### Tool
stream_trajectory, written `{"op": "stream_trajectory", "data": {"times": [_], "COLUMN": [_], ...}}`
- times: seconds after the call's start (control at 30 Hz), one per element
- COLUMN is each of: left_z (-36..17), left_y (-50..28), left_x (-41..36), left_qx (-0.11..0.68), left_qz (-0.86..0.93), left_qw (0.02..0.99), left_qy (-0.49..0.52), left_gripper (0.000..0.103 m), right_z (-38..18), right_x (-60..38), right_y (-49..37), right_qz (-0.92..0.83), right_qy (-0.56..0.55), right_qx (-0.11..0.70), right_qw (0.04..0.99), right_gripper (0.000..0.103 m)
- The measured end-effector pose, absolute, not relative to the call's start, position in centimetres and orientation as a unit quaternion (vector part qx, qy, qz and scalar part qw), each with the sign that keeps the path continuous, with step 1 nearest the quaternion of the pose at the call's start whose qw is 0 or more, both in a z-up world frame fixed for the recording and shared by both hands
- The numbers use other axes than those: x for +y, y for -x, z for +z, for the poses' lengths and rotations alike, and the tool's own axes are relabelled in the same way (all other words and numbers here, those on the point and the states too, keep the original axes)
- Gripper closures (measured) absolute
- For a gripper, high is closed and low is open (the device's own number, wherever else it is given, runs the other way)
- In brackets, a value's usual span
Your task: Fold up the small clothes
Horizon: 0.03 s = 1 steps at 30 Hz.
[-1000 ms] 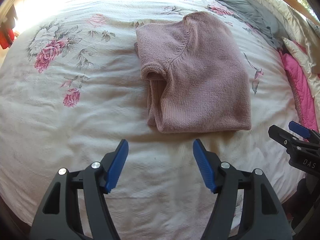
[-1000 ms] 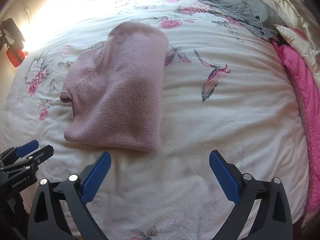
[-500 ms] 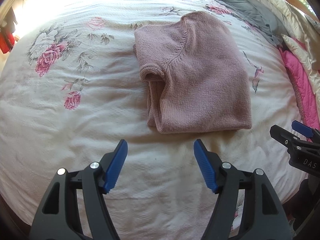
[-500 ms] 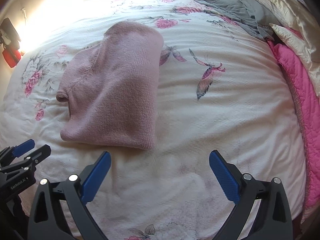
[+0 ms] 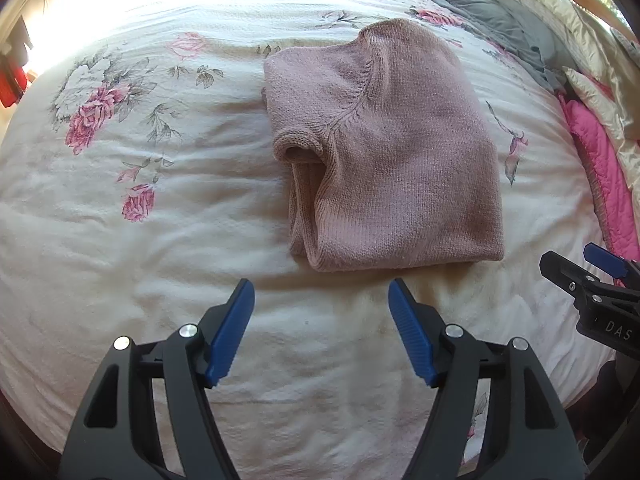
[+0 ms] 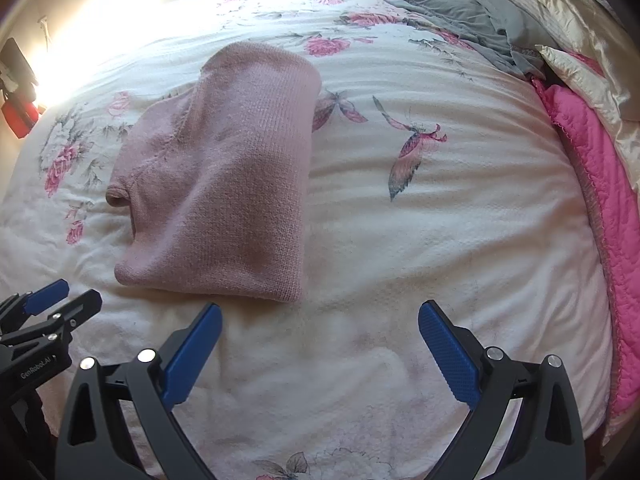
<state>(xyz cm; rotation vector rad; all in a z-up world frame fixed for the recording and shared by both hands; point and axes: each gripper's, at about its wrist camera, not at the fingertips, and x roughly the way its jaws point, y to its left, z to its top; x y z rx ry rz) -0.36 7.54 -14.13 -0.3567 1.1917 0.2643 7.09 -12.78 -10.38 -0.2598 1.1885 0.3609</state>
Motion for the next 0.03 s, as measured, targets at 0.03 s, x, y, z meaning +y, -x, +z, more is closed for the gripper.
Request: {"op": "stream_trajectory", "data": {"times": [0.03], "left_z": [-14.15], "left_y": [0.29], "left_x": [7.46], "left_qx": [0.556], "left_qz": [0.124], "left_qw": [0.805], "left_qy": [0.166], "left_gripper": [0.034], "right_z": [-10.44], "right_x": [-12.82], "right_y": [-7.18], "right_qz": [0.168], "right_qy": [0.120], "right_qx": [0.556], "right_qw": [0.805], "right_gripper": [0.004]}}
